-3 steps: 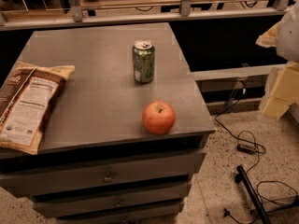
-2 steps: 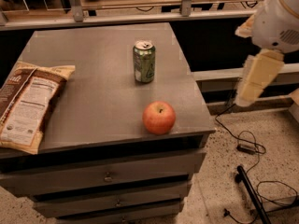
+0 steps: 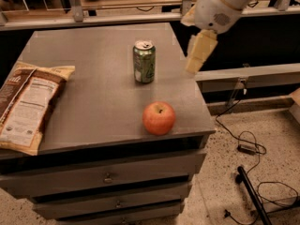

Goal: Move green can near brown chip bag

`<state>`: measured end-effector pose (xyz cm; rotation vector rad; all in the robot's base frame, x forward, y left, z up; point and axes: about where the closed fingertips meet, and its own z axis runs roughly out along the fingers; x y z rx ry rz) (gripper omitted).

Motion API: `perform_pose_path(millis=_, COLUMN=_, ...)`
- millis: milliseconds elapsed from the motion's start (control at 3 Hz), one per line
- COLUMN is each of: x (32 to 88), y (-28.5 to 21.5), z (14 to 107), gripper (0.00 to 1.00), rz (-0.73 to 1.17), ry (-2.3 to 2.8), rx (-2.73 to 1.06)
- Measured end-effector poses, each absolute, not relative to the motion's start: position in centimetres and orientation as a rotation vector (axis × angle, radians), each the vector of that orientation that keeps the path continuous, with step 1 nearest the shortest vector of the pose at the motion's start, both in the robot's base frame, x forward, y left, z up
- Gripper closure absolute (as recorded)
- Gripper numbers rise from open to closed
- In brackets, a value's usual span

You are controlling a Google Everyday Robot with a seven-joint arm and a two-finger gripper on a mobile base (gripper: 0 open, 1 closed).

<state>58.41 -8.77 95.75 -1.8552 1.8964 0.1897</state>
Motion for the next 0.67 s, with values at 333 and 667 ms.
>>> perform_pose_path(millis=333, x=60.6, y=-4.8, z=95.1, gripper=0.00, rz=0.297, ry=1.820, rx=-1.877)
perform_pose_path(millis=667, x=62.0, y=-1.2, z=93.5, gripper=0.00, rz=0.390, ry=1.780, rx=-1.902)
